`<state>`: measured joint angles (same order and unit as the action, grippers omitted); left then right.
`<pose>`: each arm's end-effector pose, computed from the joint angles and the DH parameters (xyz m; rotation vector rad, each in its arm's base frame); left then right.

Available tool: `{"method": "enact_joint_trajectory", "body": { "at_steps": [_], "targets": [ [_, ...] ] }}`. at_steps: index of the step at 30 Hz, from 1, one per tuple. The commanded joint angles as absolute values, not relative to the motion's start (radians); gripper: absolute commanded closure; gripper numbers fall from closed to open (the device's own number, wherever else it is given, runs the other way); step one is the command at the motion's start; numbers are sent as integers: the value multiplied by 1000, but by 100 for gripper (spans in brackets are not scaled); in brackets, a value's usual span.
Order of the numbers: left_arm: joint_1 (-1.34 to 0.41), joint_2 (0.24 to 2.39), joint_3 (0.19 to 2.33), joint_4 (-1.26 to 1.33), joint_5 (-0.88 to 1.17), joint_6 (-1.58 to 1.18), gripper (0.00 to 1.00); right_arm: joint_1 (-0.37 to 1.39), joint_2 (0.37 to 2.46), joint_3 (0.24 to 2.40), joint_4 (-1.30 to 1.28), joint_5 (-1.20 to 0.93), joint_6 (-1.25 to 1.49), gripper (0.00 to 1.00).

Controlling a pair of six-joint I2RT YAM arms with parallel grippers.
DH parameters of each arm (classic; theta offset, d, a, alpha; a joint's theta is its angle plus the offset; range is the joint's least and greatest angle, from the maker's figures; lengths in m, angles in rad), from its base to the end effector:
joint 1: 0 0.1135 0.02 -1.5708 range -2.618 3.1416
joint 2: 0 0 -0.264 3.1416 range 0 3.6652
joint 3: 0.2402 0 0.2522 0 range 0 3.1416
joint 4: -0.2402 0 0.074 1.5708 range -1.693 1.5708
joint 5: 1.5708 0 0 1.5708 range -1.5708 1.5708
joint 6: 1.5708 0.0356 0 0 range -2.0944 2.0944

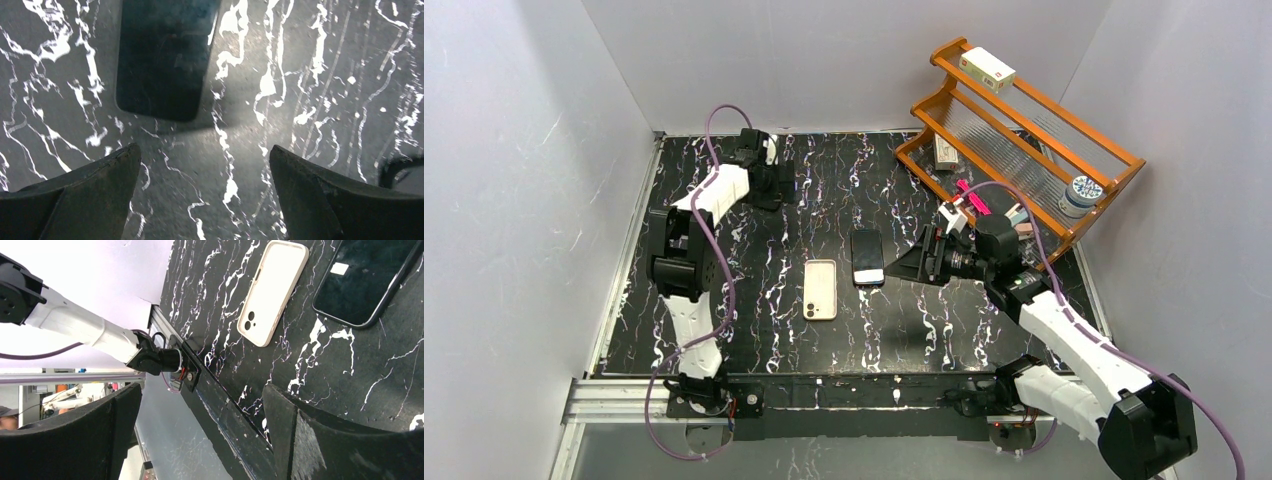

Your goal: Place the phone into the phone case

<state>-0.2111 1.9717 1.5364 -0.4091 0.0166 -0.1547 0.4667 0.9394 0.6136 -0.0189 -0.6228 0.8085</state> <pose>0.4333 -0.0935 0.2257 0.0760 2.4225 -0.1873 0.1803 0.1141 0.2703 -0.1101 2.1258 1.4063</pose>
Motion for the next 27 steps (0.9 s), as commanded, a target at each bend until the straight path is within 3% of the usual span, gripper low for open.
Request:
{"method": "enact_joint_trajectory", "body": {
  "at_steps": [1, 14, 27],
  "targets": [
    [-188, 2027, 1642, -443, 49, -41, 2, 472, 952, 667, -35, -611, 795, 1],
    [-132, 2251, 1886, -494, 22, 86, 2, 474, 995, 704, -35, -599, 797, 1],
    [-126, 2358, 1964, -492, 50, 78, 5, 475, 996, 697, -39, -596, 784, 1]
  ]
}}
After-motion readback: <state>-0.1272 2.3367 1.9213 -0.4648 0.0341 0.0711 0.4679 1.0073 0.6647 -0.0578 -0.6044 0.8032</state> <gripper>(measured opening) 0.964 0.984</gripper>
